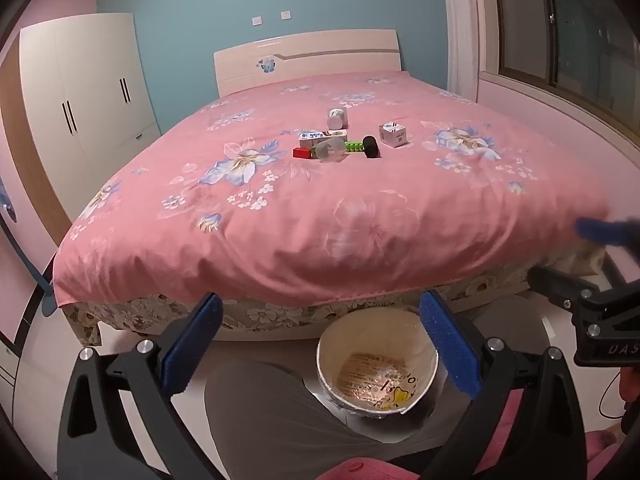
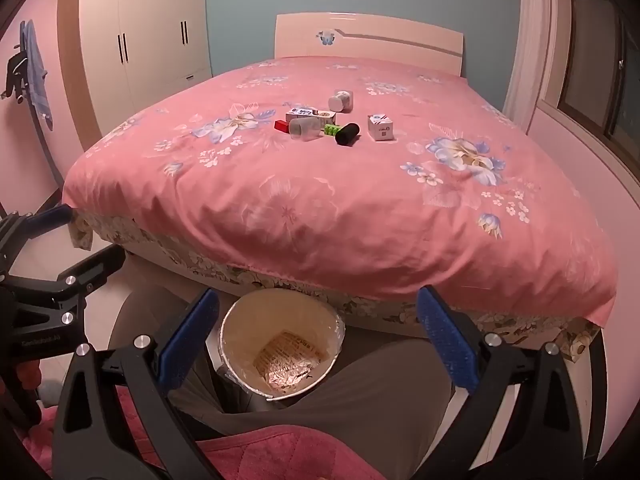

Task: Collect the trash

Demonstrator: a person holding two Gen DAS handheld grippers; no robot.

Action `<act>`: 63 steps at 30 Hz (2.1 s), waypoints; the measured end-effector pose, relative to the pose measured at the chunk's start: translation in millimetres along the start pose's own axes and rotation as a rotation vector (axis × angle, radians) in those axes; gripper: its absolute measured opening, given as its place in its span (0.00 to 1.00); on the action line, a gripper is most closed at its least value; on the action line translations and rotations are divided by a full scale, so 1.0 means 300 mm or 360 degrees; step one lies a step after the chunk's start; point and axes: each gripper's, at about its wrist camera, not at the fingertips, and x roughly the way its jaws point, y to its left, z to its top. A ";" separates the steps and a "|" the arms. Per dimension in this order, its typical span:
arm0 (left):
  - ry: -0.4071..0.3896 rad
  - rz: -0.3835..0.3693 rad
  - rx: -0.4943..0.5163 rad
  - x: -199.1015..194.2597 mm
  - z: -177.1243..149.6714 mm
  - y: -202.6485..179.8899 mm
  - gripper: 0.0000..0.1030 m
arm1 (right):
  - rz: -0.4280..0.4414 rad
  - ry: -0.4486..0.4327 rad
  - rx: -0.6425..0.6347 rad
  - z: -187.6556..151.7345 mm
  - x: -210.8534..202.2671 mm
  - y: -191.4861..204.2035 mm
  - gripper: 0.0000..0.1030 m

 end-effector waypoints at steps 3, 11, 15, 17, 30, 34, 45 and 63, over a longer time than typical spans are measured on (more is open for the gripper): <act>0.0003 0.0001 0.0001 0.002 0.000 0.000 0.97 | -0.0001 -0.0005 0.0000 -0.001 -0.005 0.000 0.94; -0.0018 0.0010 0.0023 -0.004 0.025 -0.006 0.97 | -0.0001 -0.0009 0.0005 0.005 -0.006 -0.012 0.94; -0.0015 0.0011 0.0019 -0.004 0.044 -0.009 0.97 | 0.0003 -0.0010 0.0005 0.006 -0.005 -0.013 0.94; -0.0021 0.0014 0.0022 -0.005 0.029 -0.014 0.97 | 0.0002 -0.0011 0.0005 0.004 -0.008 -0.012 0.94; -0.0022 0.0009 0.0024 -0.012 0.029 -0.012 0.97 | -0.0003 -0.0011 0.0007 -0.001 -0.008 -0.013 0.94; -0.0028 0.0001 0.0029 -0.017 0.023 -0.010 0.97 | -0.0001 -0.0008 0.0008 0.000 -0.007 -0.012 0.94; -0.0025 0.0006 0.0027 -0.015 0.021 -0.012 0.97 | -0.0001 -0.0007 0.0013 -0.009 -0.006 -0.015 0.94; -0.0021 0.0005 0.0027 -0.014 0.018 -0.015 0.97 | 0.0001 -0.0005 0.0011 -0.010 -0.007 -0.006 0.94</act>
